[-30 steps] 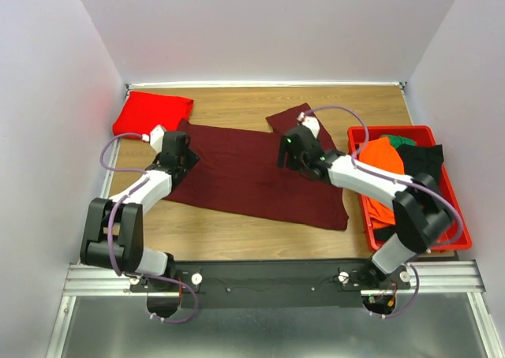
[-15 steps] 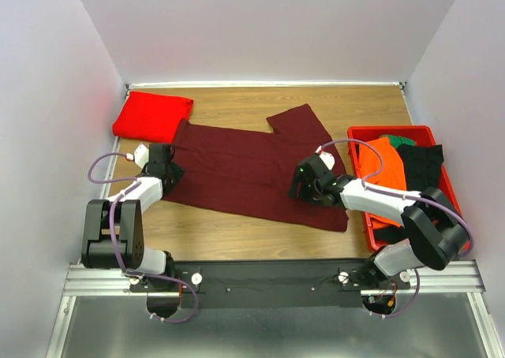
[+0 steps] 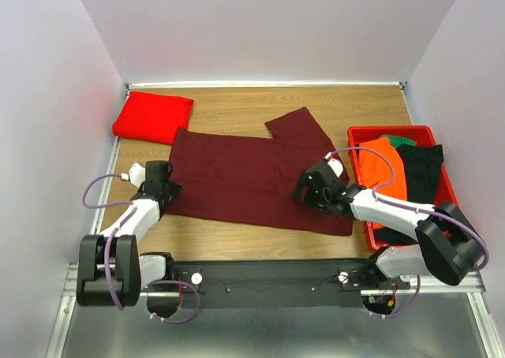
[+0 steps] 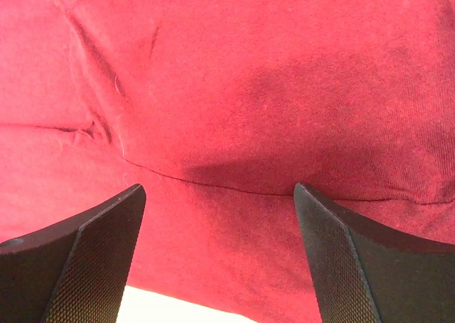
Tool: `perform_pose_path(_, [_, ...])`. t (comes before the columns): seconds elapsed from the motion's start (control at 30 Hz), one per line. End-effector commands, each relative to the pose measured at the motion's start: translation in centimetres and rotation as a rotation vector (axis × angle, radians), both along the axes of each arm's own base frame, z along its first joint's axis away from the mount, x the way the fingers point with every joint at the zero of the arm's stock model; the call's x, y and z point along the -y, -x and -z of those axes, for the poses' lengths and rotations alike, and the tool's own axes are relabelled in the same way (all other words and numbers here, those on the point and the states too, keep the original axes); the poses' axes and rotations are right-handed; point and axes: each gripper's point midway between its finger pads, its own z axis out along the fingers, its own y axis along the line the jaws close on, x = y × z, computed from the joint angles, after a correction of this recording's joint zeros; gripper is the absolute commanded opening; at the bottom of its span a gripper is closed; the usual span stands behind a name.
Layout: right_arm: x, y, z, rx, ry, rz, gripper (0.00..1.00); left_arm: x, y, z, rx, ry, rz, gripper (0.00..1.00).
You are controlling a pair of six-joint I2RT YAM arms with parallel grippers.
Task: Fold and stack the t-shirts
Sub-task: Fold the tshirt
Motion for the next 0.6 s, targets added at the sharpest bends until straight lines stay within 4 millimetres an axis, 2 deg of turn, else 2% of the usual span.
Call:
perform_pose_path(0.0, [2.5, 2.8, 2.1, -0.113, 0.055, 0.029, 0.92, 0.3, 2.8, 0.7, -0.049, 0.010, 0.020, 0.41])
perform_pose_path(0.1, [3.6, 3.2, 2.2, -0.126, 0.055, 0.047, 0.94, 0.6, 2.9, -0.8, 0.004, 0.020, 0.030, 0.41])
perform_pose_path(0.13, [3.8, 3.3, 2.1, -0.126, 0.050, 0.045, 0.94, 0.6, 2.6, -2.0, 0.030, 0.018, 0.029, 0.45])
perform_pose_path(0.17, [4.1, 3.3, 2.0, -0.127, 0.052, 0.049, 0.94, 0.4, 3.1, -2.1, 0.009, 0.004, 0.037, 0.45])
perform_pose_path(0.23, [3.8, 3.1, 1.1, -0.107, 0.037, 0.025, 0.94, -0.1, 3.2, -3.4, 0.020, -0.039, 0.052, 0.47])
perform_pose_path(0.3, [3.0, 2.7, -0.1, -0.075, 0.034, -0.056, 0.94, -0.6, 2.2, -6.5, 0.105, -0.066, 0.038, 0.52])
perform_pose_path(0.33, [2.2, 2.4, -0.9, -0.053, 0.018, -0.107, 0.94, -0.6, 1.3, -8.8, 0.172, -0.089, 0.062, 0.53])
perform_pose_path(0.37, [0.8, 1.5, -2.6, -0.005, -0.004, -0.135, 0.94, -0.7, 0.6, -10.3, 0.217, -0.104, 0.064, 0.55])
perform_pose_path(0.43, [-0.7, 0.2, -4.4, 0.057, 0.017, -0.157, 0.95, -1.3, -0.5, -13.1, 0.272, -0.153, 0.061, 0.63])
perform_pose_path(0.47, [-2.5, 0.4, -5.1, 0.079, 0.026, -0.212, 0.95, -1.6, -1.8, -15.9, 0.314, -0.192, 0.081, 0.65])
perform_pose_path(0.5, [-4.7, -0.8, -6.0, 0.094, 0.030, -0.239, 0.95, -1.6, -2.4, -17.2, 0.330, -0.213, 0.099, 0.67])
perform_pose_path(0.53, [-6.1, -1.1, -6.3, 0.104, 0.040, -0.262, 0.95, -1.6, -3.0, -18.6, 0.348, -0.236, 0.120, 0.68])
perform_pose_path(0.57, [-9.3, -1.6, -6.5, 0.124, 0.066, -0.305, 0.95, -1.6, -4.1, -21.5, 0.388, -0.279, 0.159, 0.70])
